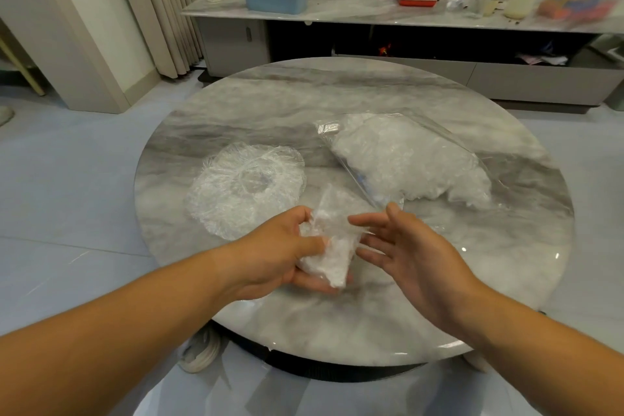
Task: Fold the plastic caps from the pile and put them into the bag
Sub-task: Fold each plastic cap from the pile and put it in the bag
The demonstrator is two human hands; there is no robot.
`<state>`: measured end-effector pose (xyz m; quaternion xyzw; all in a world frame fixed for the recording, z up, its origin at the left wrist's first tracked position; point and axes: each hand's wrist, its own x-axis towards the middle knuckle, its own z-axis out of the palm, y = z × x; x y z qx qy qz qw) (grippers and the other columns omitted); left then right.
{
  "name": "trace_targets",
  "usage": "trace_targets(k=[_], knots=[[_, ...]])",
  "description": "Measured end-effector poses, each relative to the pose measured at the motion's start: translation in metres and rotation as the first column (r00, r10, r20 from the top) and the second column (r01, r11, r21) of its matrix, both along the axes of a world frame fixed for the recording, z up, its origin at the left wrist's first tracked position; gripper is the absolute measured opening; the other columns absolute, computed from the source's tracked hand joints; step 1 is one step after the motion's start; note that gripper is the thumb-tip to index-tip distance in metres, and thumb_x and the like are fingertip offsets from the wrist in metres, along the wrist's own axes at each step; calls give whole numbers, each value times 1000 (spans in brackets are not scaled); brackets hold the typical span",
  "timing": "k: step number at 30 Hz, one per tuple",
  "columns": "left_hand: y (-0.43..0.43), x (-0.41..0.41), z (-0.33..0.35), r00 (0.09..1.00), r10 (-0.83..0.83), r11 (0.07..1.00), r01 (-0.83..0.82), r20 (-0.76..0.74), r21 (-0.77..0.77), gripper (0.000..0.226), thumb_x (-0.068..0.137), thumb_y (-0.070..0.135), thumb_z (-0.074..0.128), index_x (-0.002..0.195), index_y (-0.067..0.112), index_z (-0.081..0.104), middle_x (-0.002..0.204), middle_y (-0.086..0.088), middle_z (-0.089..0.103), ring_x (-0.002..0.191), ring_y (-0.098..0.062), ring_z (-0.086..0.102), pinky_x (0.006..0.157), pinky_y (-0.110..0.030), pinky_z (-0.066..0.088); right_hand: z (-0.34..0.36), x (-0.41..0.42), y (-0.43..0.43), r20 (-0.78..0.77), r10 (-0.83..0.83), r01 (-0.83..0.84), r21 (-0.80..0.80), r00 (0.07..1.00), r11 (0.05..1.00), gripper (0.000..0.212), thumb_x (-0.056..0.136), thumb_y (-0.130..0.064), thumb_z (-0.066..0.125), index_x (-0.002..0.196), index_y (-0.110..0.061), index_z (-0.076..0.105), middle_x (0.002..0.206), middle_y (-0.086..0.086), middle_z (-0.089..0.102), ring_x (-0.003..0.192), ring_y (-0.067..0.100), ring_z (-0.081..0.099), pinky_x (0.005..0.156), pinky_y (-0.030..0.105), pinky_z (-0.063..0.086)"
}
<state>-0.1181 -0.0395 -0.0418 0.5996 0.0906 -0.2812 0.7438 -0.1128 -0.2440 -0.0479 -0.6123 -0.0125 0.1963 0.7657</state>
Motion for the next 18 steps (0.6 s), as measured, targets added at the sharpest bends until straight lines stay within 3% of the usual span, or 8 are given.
trace_targets(k=[2, 5, 10, 13, 16, 18], knots=[[-4, -5, 0, 997, -81, 997, 81, -2, -6, 39, 98, -5, 55, 133, 12, 49, 126, -24, 65, 102, -48, 69, 81, -57, 59, 6, 3, -3, -6, -48, 48, 55, 999, 997, 50, 89, -46, 53, 100, -3, 78, 113, 14, 74, 108, 28, 68, 97, 43, 50], [-9, -10, 1, 989, -134, 991, 132, -67, -37, 42, 99, -7, 51, 134, 17, 52, 125, -20, 67, 101, -47, 70, 78, -50, 62, 9, 4, -4, 108, -50, 54, -33, 993, 998, 46, 90, -45, 55, 95, -5, 77, 110, 14, 76, 105, 26, 71, 93, 42, 50], [-5, -7, 3, 958, -61, 983, 9, -281, -184, 42, 97, -9, 41, 133, 6, 58, 125, -24, 67, 109, -45, 67, 91, -56, 56, 3, -3, -6, 321, 78, 4, -247, 944, 969, 41, 91, -41, 50, 95, -15, 81, 101, 0, 79, 100, 14, 71, 85, 21, 49], [-1, -6, 6, 950, -102, 944, -1, -296, -330, 44, 96, 9, 40, 137, -3, 52, 131, -28, 61, 121, -49, 59, 104, -54, 48, -1, -8, -9, 411, 166, -31, -315, 896, 948, 39, 90, -45, 54, 99, -16, 79, 101, -5, 78, 103, 10, 70, 87, 17, 48], [0, -3, 1, 960, -78, 935, -22, -269, -353, 58, 100, 34, 53, 144, -2, 42, 138, -30, 56, 124, -48, 58, 102, -52, 50, -4, -13, -11, 465, 304, -62, -467, 831, 882, 36, 93, -51, 46, 109, -30, 70, 106, -14, 74, 109, 10, 67, 92, 22, 49], [-3, -3, -2, 969, -26, 947, -56, -245, -318, 67, 96, 41, 65, 143, -1, 42, 137, -29, 57, 122, -44, 61, 100, -49, 53, -4, -16, -13, 437, 434, -119, -584, 788, 803, 31, 95, -54, 42, 120, -44, 58, 116, -24, 68, 117, 2, 62, 94, 18, 47]])
